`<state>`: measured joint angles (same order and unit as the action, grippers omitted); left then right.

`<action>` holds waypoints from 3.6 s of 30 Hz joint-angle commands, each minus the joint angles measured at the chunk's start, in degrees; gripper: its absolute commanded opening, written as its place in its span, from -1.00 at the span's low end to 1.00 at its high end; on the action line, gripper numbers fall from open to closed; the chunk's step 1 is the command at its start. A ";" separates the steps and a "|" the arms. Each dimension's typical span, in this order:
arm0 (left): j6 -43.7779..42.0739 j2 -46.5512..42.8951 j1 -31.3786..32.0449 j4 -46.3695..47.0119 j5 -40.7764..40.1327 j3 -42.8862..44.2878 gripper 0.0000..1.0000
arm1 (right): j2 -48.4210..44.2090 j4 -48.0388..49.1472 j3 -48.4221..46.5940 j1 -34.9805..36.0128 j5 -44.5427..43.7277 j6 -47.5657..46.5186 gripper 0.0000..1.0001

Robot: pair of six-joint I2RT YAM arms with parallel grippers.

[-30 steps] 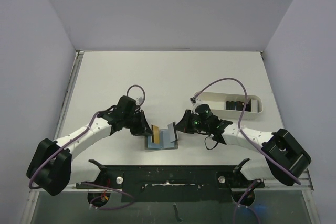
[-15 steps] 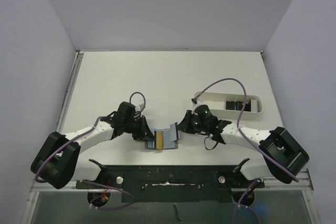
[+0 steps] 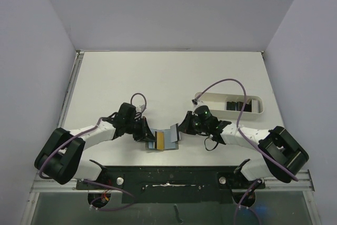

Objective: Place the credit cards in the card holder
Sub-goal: Insert the credit card into the card holder.

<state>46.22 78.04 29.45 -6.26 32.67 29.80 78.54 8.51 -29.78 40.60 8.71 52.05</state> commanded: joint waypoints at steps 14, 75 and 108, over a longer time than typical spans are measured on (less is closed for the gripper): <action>-1.13 5.66 -0.27 3.32 -2.85 2.39 -1.00 | -2.07 -2.19 0.77 0.36 -3.86 -2.04 -1.00; 2.33 10.49 4.85 3.24 -10.15 5.76 -1.00 | -6.35 -3.70 3.55 0.28 -6.38 -0.79 -1.00; 10.29 16.99 12.18 18.59 -12.28 5.98 -1.00 | -11.94 3.54 14.06 -5.84 4.51 0.70 -1.00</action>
<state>55.27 93.34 39.79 10.28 25.19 35.22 66.76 8.71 -18.39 34.85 13.06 51.77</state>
